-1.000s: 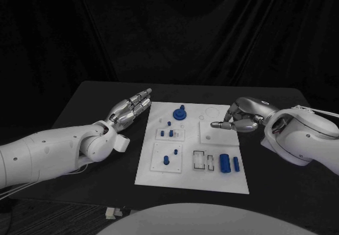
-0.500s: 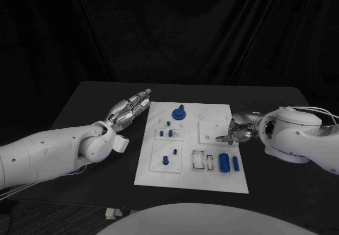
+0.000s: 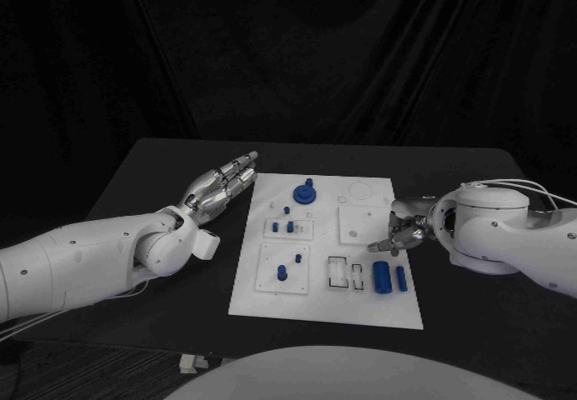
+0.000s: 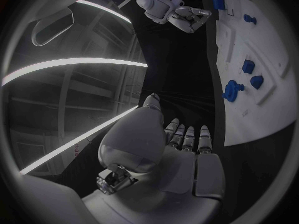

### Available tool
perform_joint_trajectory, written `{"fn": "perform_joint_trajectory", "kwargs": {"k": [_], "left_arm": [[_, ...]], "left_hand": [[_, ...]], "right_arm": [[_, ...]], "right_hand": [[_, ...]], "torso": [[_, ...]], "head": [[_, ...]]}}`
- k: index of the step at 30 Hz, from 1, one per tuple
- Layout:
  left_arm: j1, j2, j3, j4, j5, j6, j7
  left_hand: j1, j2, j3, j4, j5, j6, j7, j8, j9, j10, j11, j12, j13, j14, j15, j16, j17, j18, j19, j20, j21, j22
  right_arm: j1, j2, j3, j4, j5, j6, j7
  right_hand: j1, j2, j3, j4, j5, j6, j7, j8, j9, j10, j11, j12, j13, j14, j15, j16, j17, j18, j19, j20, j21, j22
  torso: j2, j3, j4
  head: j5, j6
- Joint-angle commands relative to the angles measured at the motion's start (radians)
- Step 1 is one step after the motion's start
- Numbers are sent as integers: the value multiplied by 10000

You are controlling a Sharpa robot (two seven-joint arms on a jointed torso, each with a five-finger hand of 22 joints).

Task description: Assemble the parts on the task board

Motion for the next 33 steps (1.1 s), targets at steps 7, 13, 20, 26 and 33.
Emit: {"fn": "perform_joint_trajectory", "kwargs": {"k": [7, 13, 20, 26, 33], "left_arm": [[-10, 18, 10, 27, 41, 123, 1036], [-12, 26, 10, 16, 41, 139, 1025], [-15, 32, 10, 9, 41, 156, 1012], [-20, 31, 10, 2, 41, 173, 994], [-28, 26, 10, -4, 41, 192, 982]], "left_hand": [[98, 4, 37, -4, 44, 61, 29, 62, 14, -19, 82, 31, -1, -21, 74, -36, -11, -145, -11, 69, -58, -17], [107, 5, 40, -7, 49, 59, 42, 61, 13, -17, 100, 37, 0, -21, 83, -36, -11, -142, -11, 81, -58, -17], [107, 5, 40, -7, 49, 59, 42, 61, 13, -17, 100, 37, 0, -21, 83, -36, -11, -142, -11, 81, -58, -17], [115, 7, 43, -8, 54, 53, 54, 59, 12, -16, 114, 38, 0, -21, 91, -36, -11, -140, -11, 91, -58, -17], [127, 10, 47, -12, 64, 54, 71, 58, 12, -15, 132, 36, -1, -21, 103, -36, -11, -138, -11, 105, -58, -17]], "right_arm": [[-198, 105, -1, -129, -22, 556, -346], [-308, 171, -1, -205, -22, 514, -352], [-445, 271, -1, -317, -22, 470, -353], [-525, 335, -1, -376, -22, 383, -347], [-584, 408, -1, -445, -22, 351, -347]], "right_hand": [[-46, -48, -134, 27, -423, 53, 3, -128, 74, 1059, -83, 34, 2630, 1046, -110, 29, 2630, -104, 663, -74, -41, 2362], [-231, -25, -173, 41, -676, 25, 20, -216, 103, 1059, -71, 34, 2630, 1046, -105, 29, 2630, -95, 643, -74, -71, 2350], [-425, -78, -208, 50, -904, -2, 38, -299, 130, 1059, -58, 34, 2630, 1046, -96, 29, 2630, -89, 629, -67, -89, 2342], [-742, -174, -231, 64, -1284, 18, 44, -370, 191, 1059, -52, 34, 2630, 1046, -90, 29, 2630, -82, 614, -58, -111, 2332], [-774, -180, -230, 63, -1310, 23, 43, -375, 200, 1059, -52, 34, 2630, 1046, -89, 29, 2630, -60, 570, -57, -189, 2303]], "torso": [[-4, -4, 0], [-2, -2, -3], [3, -3, -5], [3, -2, -9], [4, 1, -3]], "head": [[13, -1], [-2, -1], [5, -1], [20, -1], [36, -1]]}}
